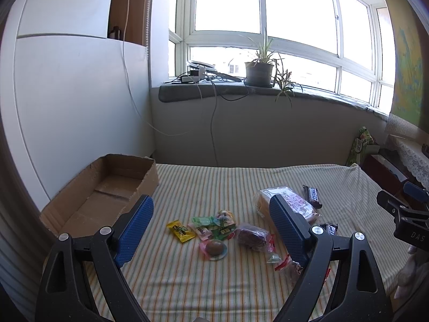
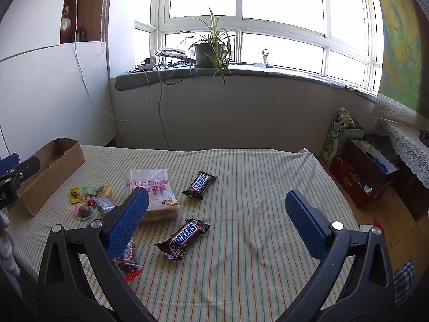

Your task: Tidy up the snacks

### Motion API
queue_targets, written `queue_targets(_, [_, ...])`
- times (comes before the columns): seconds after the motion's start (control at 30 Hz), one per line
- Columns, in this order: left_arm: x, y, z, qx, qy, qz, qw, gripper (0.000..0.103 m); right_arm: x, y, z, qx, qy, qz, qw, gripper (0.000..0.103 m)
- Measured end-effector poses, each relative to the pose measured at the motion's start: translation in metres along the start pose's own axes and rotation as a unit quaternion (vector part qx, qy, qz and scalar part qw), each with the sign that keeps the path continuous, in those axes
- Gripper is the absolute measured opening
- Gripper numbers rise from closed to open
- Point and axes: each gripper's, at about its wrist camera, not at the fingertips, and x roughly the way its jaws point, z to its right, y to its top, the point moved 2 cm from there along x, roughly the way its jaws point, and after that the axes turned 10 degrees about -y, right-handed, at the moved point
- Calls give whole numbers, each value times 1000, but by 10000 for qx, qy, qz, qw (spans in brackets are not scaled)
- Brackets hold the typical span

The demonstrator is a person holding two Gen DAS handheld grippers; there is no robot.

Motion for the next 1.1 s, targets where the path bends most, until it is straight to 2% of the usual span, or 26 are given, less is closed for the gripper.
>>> queue_targets(1.1, [2, -1, 1, -8, -19, -36, 10000, 88, 5, -4, -6, -64, 70, -61, 9999, 103])
